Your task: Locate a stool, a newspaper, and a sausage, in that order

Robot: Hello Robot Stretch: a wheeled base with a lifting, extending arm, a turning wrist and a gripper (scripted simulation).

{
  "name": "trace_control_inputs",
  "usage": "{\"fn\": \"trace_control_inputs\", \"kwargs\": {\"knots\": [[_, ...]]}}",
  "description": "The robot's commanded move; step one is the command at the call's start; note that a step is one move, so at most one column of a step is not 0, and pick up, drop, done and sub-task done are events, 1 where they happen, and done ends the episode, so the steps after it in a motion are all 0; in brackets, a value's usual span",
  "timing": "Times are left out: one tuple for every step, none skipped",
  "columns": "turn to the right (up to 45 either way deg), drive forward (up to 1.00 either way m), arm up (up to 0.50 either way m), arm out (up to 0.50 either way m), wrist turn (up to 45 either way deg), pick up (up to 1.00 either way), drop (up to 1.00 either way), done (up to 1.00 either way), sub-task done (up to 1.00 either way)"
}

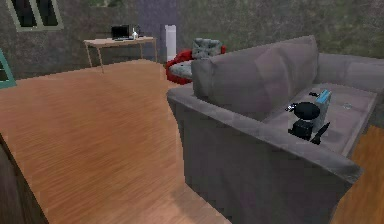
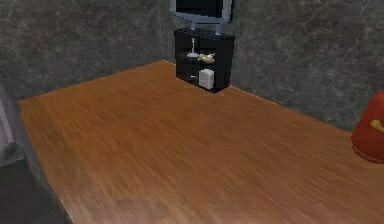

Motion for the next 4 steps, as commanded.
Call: {"fn": "trace_control_inputs", "kwargs": {"knots": [[45.0, 0.0, 0.0, 0.0, 0.0, 0.0, 0.0, 0.0, 0.0], [45.0, 0.0, 0.0, 0.0, 0.0, 0.0, 0.0, 0.0, 0.0], [45.0, 0.0, 0.0, 0.0, 0.0, 0.0, 0.0, 0.0, 0.0], [0.0, 0.05, 0.0, 0.0, 0.0, 0.0, 0.0, 0.0, 0.0]]}}
